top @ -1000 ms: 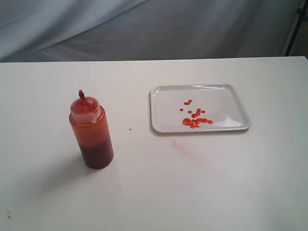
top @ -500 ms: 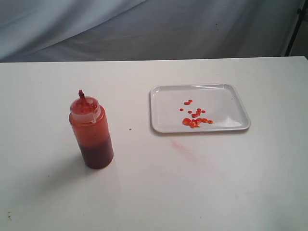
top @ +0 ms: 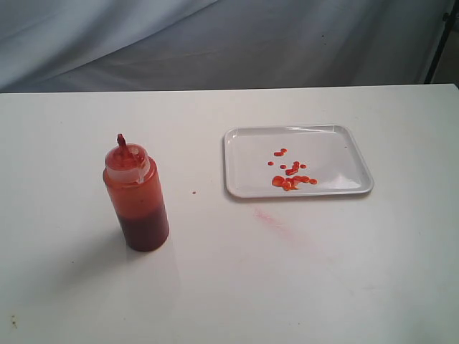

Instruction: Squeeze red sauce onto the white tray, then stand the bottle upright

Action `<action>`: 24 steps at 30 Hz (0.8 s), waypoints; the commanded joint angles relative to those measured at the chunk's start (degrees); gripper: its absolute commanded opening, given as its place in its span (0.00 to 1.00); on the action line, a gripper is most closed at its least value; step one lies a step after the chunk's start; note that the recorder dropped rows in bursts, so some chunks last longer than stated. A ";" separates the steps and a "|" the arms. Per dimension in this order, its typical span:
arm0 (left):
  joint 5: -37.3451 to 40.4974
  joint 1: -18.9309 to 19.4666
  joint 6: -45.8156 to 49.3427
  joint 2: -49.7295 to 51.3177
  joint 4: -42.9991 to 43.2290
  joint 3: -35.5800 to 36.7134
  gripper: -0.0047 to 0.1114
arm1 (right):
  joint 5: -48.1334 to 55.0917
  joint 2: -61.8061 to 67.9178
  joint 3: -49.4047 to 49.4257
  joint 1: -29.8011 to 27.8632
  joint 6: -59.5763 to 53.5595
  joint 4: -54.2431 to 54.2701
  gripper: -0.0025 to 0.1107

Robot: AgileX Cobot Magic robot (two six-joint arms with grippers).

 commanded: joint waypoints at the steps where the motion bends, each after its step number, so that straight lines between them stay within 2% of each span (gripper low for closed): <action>1: -0.45 -0.38 -0.06 -0.25 0.18 0.26 0.04 | 0.02 -0.36 0.23 0.08 -0.16 0.30 0.02; 16: -0.45 -0.38 -0.06 -0.25 0.18 0.26 0.04 | 0.02 -0.36 0.23 0.08 -0.16 0.30 0.02; 18: -0.45 -1.90 -0.06 -0.25 0.18 0.26 0.04 | 0.02 -0.36 0.23 0.08 -0.16 0.30 0.02; 21: -0.56 -7.73 -0.06 -0.25 0.18 0.26 0.04 | 0.02 -0.36 0.23 0.08 -0.16 0.30 0.02; 24: -0.68 -9.05 -0.06 -0.25 0.18 0.26 0.04 | 0.02 -0.36 0.23 0.08 -0.16 0.30 0.02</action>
